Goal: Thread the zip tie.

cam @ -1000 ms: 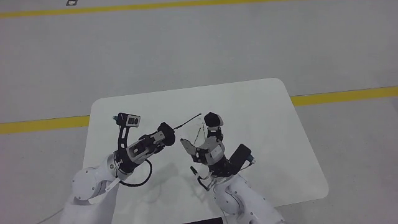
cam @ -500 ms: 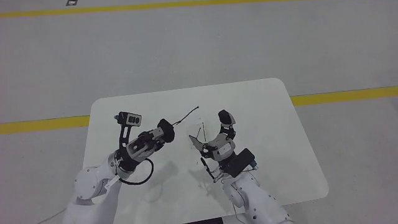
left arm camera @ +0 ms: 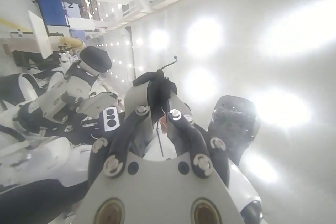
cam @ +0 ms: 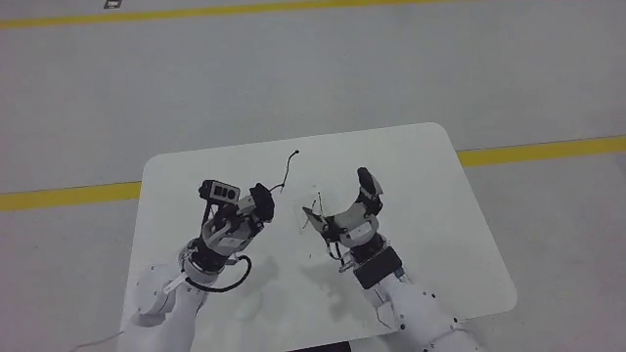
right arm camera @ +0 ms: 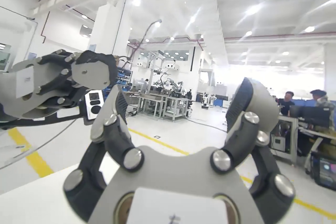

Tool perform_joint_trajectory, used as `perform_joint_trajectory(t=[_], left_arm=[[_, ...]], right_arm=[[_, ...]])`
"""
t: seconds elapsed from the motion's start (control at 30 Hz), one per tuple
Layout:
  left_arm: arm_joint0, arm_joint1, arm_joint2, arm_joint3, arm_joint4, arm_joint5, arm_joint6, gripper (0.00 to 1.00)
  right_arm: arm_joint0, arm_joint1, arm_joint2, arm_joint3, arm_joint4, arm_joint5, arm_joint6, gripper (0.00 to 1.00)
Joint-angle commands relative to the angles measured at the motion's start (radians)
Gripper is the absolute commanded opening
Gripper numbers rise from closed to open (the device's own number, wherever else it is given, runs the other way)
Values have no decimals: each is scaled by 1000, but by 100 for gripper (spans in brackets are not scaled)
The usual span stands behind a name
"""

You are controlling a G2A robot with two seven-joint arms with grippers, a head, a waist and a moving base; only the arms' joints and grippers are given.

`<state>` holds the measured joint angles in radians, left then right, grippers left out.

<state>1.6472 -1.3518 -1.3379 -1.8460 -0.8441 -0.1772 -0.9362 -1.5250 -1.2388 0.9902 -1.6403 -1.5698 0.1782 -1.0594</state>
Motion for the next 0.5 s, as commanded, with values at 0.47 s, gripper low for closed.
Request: perform_joint_trajectory(t=[0.47], left_arm=[[-3,5,37,9,-57,-5,1,0]], right_arm=[[193,104,-209,60,0,162,-10,100]])
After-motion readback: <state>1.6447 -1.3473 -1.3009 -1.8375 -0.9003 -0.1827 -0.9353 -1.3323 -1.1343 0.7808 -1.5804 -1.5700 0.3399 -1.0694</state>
